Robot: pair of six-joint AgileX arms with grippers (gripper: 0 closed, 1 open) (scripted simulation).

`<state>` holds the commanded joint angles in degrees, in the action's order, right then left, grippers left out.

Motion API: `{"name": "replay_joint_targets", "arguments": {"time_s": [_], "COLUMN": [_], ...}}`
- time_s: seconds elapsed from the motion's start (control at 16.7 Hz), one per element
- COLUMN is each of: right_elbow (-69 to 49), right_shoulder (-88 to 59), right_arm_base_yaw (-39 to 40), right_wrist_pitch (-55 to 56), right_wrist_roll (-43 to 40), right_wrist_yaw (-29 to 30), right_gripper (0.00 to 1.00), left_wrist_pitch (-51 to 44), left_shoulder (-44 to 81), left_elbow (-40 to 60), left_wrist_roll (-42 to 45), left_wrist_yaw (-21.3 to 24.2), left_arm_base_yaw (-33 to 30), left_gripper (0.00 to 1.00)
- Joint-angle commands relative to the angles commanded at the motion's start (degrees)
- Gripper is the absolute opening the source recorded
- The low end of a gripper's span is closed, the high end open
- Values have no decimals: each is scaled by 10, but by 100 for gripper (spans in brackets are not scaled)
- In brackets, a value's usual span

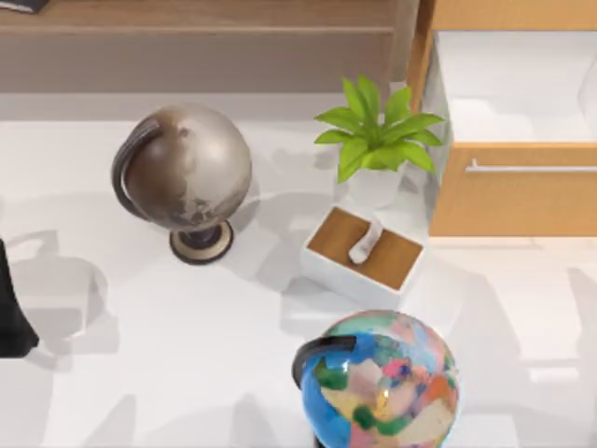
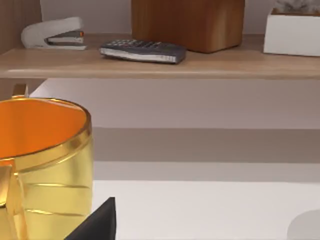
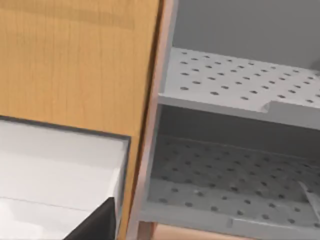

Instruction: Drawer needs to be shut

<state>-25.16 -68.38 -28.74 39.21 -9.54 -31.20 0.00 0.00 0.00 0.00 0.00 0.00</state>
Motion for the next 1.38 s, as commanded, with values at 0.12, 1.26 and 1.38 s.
{"name": "replay_joint_targets", "arguments": {"time_s": [0.12, 1.26, 1.38], "right_elbow": [29, 129, 128], "right_shoulder": [-40, -445, -449], "right_arm_base_yaw": [50, 482, 486], "right_wrist_pitch": [51, 609, 615], "right_wrist_roll": [-69, -788, -796], "right_wrist_yaw": [42, 524, 529], "right_gripper": [100, 100, 100], "left_wrist_pitch": [0, 0, 0], "left_shoulder": [0, 0, 0], "left_elbow": [0, 0, 0], "left_wrist_roll": [0, 0, 0], "left_wrist_yaw": [0, 0, 0], "left_arm_base_yaw": [0, 0, 0], "left_gripper": [100, 100, 100]}}
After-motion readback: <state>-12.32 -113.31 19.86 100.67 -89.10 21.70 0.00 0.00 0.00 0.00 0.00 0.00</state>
